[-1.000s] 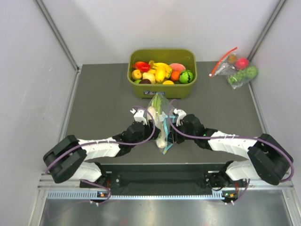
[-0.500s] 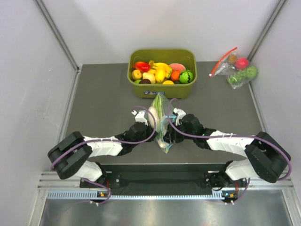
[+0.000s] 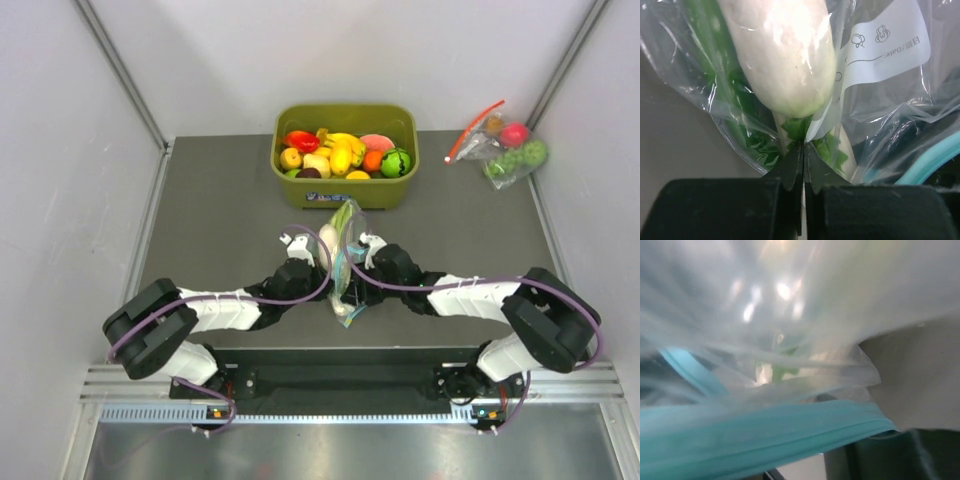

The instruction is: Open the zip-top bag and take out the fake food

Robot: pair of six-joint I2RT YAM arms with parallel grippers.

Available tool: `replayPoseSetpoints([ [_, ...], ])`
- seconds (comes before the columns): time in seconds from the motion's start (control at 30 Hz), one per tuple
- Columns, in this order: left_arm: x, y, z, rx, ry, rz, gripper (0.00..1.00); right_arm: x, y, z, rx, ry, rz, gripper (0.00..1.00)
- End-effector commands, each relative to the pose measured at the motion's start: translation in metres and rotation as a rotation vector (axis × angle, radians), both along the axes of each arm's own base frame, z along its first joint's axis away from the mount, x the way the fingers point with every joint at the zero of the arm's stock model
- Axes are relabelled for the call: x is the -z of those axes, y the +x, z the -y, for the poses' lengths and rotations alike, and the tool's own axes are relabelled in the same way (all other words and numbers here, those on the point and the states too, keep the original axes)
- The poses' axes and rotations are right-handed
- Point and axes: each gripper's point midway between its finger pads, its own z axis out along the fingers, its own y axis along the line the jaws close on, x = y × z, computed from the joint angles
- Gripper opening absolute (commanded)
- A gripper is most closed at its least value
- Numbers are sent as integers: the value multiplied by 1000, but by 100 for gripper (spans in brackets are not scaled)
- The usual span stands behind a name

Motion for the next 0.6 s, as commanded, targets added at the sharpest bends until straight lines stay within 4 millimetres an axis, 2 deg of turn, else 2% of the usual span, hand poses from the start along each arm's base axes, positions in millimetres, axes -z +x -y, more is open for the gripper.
replayPoseSetpoints([
  [0.0,-3,-9,13,64,-54,-15,0,0,-4,-18,-30,2,-6,38],
  [0.03,-4,-9,14,65,-58,-13,0,0,-3,-18,-26,-2,-9,25],
  [0.13,-5,-8,11,59,-45,-1,0,4,-3,-15,-17,-21,-15,4],
  [0.17,-6,-7,9,54,-36,4,0,-1,0,-13,-1,-22,0,1],
  [0.23,-6,-6,2,42,-7,20,0,-3,0,-7,11,-44,10,0],
  [0.33,-9,-6,-7,36,23,39,0,-21,9,1,47,-60,69,0],
  [0.47,-14,-5,-20,23,49,70,0,-45,19,21,107,-84,124,0],
  [0.57,-14,-6,-24,28,63,78,0,-54,28,33,136,-84,149,0],
])
